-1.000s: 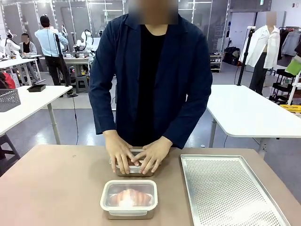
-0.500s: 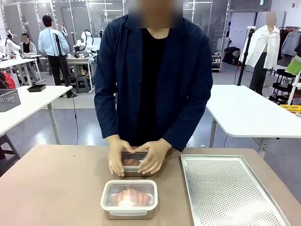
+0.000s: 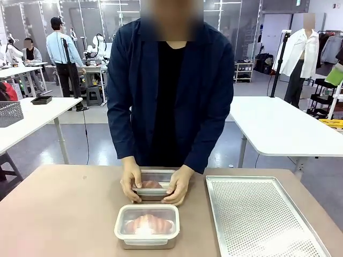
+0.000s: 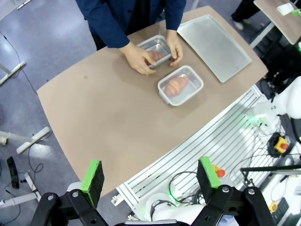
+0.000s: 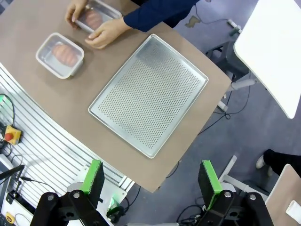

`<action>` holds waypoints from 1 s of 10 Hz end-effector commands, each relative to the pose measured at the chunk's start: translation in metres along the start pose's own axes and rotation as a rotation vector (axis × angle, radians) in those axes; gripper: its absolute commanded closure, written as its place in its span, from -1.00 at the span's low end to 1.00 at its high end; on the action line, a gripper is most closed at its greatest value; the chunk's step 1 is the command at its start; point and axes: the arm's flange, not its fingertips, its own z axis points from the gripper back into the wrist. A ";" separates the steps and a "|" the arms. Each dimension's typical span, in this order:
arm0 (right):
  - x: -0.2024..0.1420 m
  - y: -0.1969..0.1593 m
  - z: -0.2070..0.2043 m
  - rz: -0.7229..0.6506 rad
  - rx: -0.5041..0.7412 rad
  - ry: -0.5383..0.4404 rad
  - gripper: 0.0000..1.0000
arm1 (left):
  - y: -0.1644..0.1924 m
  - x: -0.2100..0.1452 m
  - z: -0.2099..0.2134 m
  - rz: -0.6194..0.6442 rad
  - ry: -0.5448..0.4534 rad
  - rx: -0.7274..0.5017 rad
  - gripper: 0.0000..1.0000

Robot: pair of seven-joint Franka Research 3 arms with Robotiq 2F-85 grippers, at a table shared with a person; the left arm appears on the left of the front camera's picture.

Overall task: Place the bread into the airtight container.
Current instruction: Pick up a Butter Roll and place it into an empty Airtight Container.

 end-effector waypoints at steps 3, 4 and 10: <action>0.003 0.002 0.001 -0.025 0.000 0.003 -1.00 | -0.001 0.001 0.001 -0.009 -0.001 -0.004 -1.00; 0.003 0.002 0.001 -0.025 0.000 0.003 -1.00 | -0.001 0.001 0.001 -0.009 -0.001 -0.004 -1.00; 0.003 0.002 0.001 -0.025 0.000 0.003 -1.00 | -0.001 0.001 0.001 -0.009 -0.001 -0.004 -1.00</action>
